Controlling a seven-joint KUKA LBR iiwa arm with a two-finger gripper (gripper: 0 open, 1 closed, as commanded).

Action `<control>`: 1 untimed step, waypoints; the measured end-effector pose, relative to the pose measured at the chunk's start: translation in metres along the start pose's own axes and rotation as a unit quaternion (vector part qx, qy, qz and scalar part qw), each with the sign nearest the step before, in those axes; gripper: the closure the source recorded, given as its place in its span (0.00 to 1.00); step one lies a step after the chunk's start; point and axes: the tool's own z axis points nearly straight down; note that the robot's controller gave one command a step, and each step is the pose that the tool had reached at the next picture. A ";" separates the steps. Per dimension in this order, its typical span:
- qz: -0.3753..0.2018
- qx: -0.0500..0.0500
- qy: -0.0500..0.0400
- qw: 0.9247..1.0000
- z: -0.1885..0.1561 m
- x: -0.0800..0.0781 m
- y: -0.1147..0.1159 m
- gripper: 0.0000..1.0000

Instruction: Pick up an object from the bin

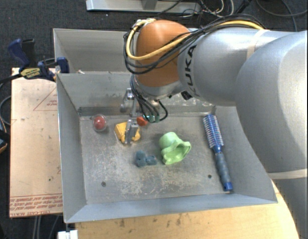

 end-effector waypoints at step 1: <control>-0.114 -0.002 -0.005 0.993 0.072 -0.012 -0.018 0.00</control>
Offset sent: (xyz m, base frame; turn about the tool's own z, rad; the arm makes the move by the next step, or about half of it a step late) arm 0.0092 -0.0206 -0.0780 -0.2318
